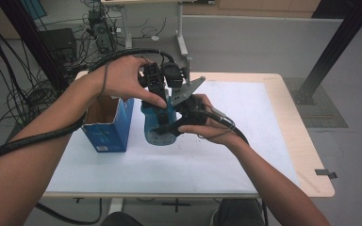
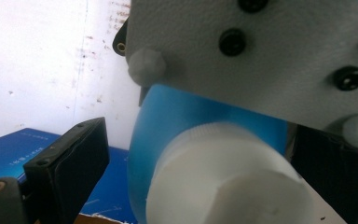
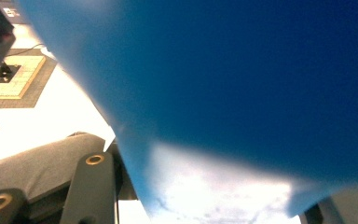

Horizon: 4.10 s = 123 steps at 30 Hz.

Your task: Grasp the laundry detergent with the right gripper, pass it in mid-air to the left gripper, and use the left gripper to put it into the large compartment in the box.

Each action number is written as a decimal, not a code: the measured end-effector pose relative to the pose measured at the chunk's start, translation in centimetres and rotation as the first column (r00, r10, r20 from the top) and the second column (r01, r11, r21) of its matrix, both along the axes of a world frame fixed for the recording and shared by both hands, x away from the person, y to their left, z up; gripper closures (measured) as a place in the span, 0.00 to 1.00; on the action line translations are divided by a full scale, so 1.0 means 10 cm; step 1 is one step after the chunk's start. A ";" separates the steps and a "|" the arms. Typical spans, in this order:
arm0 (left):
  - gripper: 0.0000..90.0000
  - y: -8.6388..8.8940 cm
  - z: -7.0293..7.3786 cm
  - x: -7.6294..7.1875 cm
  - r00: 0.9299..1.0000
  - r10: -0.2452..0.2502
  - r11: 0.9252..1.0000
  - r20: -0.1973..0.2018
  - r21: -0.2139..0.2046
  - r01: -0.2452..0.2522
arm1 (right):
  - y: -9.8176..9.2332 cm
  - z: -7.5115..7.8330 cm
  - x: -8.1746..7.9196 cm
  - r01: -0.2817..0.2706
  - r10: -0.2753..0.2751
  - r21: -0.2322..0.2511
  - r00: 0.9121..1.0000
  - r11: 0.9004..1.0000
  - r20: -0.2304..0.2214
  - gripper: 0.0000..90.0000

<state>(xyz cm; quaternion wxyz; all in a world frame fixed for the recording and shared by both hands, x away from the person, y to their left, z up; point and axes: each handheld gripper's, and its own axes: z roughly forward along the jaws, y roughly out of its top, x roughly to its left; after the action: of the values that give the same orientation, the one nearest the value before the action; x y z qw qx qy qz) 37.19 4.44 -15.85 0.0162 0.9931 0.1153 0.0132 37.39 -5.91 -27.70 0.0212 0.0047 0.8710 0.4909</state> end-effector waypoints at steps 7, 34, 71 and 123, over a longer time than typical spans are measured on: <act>0.05 0.00 -0.01 0.00 1.000 0.001 1.000 0.001 -0.001 -0.001 | 0.00 0.01 -0.01 -0.002 0.002 0.003 1.000 1.000 0.007 0.49; 0.06 -0.01 0.00 -0.02 1.000 -0.003 1.000 0.002 0.008 0.003 | -0.01 0.03 -0.03 -0.003 0.003 0.008 1.000 1.000 0.007 0.49; 0.07 -0.02 0.00 -0.03 1.000 -0.003 1.000 0.013 0.021 0.003 | -0.03 0.06 -0.04 -0.006 0.006 0.013 1.000 1.000 0.022 0.49; 0.39 -0.06 -0.01 -0.05 1.000 -0.020 0.999 -0.006 0.028 0.020 | -0.04 0.05 -0.05 -0.017 0.017 0.010 0.999 1.000 0.031 0.48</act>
<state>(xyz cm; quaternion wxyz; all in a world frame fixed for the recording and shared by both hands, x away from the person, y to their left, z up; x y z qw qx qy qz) 36.66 3.85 -15.96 0.0019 0.9944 0.1052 0.0117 36.85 -6.34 -27.16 0.0303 -0.0102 0.8679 0.4956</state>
